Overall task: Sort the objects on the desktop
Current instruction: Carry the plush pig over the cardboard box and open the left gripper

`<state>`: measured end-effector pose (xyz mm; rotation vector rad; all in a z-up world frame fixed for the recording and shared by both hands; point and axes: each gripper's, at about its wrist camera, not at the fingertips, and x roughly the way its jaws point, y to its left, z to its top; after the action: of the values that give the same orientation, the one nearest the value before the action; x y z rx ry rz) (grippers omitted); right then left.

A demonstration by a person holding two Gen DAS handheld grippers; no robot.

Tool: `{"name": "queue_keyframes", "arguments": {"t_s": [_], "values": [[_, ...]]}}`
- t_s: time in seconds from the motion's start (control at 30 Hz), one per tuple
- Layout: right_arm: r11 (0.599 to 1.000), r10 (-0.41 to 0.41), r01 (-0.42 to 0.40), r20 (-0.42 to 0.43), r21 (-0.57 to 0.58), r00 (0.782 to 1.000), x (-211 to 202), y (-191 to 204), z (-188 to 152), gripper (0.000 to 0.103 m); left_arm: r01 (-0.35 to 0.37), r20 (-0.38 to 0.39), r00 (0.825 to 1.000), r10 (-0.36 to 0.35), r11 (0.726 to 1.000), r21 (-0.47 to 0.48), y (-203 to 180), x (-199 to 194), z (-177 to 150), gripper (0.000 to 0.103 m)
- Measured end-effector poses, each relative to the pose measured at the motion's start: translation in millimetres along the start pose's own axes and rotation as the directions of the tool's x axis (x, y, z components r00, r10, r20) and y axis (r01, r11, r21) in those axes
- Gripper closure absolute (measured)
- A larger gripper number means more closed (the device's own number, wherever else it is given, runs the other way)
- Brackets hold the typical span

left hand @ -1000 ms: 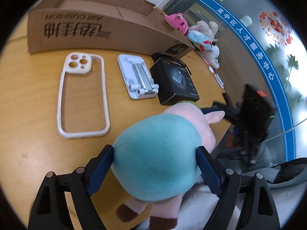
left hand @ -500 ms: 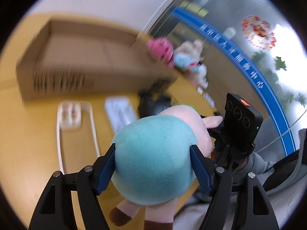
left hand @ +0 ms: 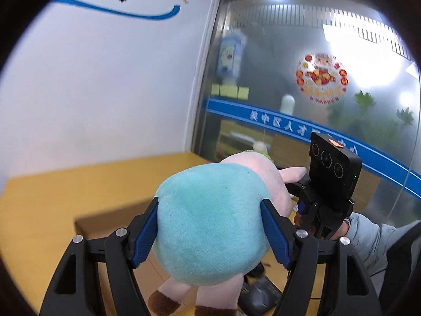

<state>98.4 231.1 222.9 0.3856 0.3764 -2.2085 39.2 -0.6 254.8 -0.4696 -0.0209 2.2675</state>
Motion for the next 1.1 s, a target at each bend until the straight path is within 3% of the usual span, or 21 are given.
{"name": "queue_keyframes", "arguments": {"t_s": [0.13, 0.27, 0.47, 0.63, 0.8, 0.87, 1.1], "values": [[0.999, -0.006, 0.008, 0.044, -0.034, 0.999, 20.2, -27.0, 44.0, 0.014, 0.000, 0.029, 1.000, 0.000, 1.000, 0.000, 35.4, 6.0, 43.6, 0.030], [1.000, 0.024, -0.025, 0.079, 0.007, 0.997, 59.1, -61.9, 77.1, 0.014, -0.034, 0.050, 0.998, 0.034, 0.999, 0.005, 64.3, 17.9, 71.0, 0.030], [0.996, 0.049, -0.051, 0.040, 0.072, 0.998, 140.0, -103.0, 87.6, 0.014, -0.084, 0.012, 0.996, 0.086, 0.989, -0.123, 140.1, 69.5, 63.4, 0.030], [0.981, 0.090, -0.077, -0.065, 0.177, 0.994, 223.0, -132.1, 45.7, 0.014, -0.116, -0.107, 0.990, 0.091, 0.958, -0.261, 207.6, 133.0, 16.1, 0.030], [0.950, 0.155, -0.089, -0.204, 0.299, 0.967, 295.3, -151.1, -15.6, 0.014, -0.154, -0.232, 0.970, 0.067, 0.911, -0.383, 262.8, 187.5, -40.4, 0.030], [0.940, 0.174, -0.086, -0.246, 0.331, 0.953, 316.7, -156.0, -35.9, 0.014, -0.189, -0.282, 0.957, 0.073, 0.891, -0.412, 277.4, 207.0, -58.1, 0.030], [0.895, 0.237, -0.046, -0.384, 0.445, 0.892, 369.9, -166.2, -91.4, 0.014, -0.283, -0.440, 0.894, 0.082, 0.865, -0.414, 299.2, 246.6, -93.7, 0.030]]}}
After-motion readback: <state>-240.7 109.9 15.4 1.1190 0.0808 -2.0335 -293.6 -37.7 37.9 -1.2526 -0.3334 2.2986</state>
